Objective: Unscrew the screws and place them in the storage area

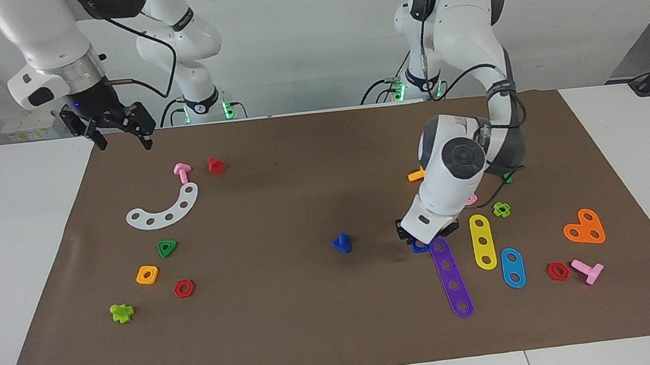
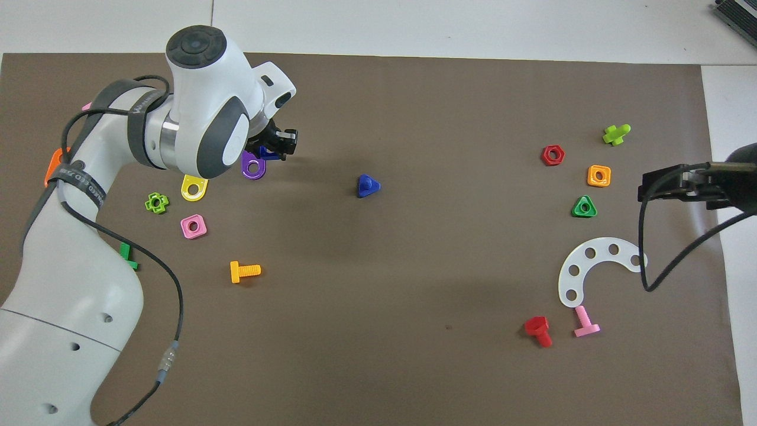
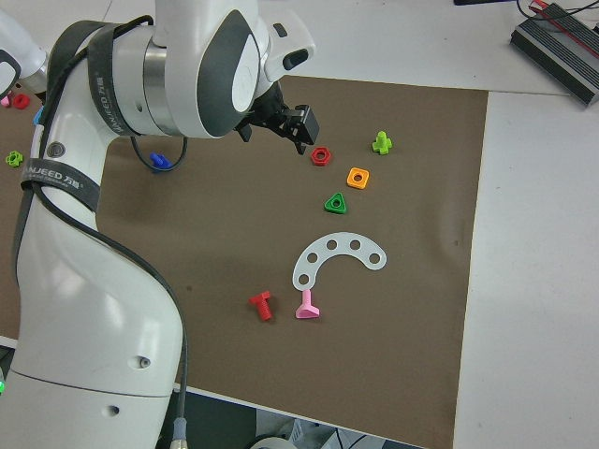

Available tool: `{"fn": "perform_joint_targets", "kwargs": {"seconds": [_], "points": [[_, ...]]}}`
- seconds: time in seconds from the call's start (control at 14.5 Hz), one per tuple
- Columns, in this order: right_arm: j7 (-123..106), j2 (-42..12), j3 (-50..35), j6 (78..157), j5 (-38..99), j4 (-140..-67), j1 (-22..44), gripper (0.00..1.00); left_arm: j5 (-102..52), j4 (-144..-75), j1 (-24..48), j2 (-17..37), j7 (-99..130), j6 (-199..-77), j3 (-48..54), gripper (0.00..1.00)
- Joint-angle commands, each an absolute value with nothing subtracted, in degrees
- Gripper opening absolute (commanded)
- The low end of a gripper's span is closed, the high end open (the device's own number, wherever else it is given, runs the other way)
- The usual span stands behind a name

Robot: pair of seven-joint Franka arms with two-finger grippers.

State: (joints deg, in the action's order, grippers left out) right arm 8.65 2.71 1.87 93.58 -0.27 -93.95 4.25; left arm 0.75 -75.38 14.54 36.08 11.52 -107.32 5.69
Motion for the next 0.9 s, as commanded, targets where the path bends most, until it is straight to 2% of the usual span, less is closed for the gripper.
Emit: {"fn": "perform_joint_targets", "kwargs": {"seconds": [0.0, 0.28, 0.41, 0.55, 0.69, 0.76, 0.83], "points": [[9.1, 0.4, 1.6, 98.8, 1.7, -95.2, 7.7, 1.00, -0.3, -84.5, 11.8, 30.8, 5.2, -107.7, 6.1, 0.29], [25.0, -8.8, 1.6, 108.7, 1.1, -94.2, 19.3, 1.00, -0.3, -93.9, 9.0, 25.6, -0.4, -110.7, 6.1, 0.28], [30.7, -14.7, 1.6, 113.6, 1.1, -91.2, 23.3, 1.00, -0.3, -101.7, 8.8, 22.3, -0.7, -117.3, 6.1, 0.28], [35.0, -18.5, 1.6, 117.8, 1.1, -90.1, 26.4, 1.00, -0.3, -108.9, 8.7, 19.6, -0.6, -125.5, 6.1, 0.30], [37.0, -22.5, 1.7, 121.4, 1.2, -89.6, 29.2, 1.00, -0.3, -111.4, 8.7, 18.6, -0.7, -128.3, 6.1, 0.38], [38.0, -24.8, 1.6, 122.0, 1.0, -87.3, 29.5, 1.00, -0.3, -111.4, 8.8, 18.6, -0.6, -128.3, 6.1, 0.47], [38.8, -27.8, 1.6, 122.1, 0.8, -84.2, 30.1, 1.00, -0.3, -111.3, 8.8, 18.4, -0.6, -128.2, 6.1, 0.63]]}}
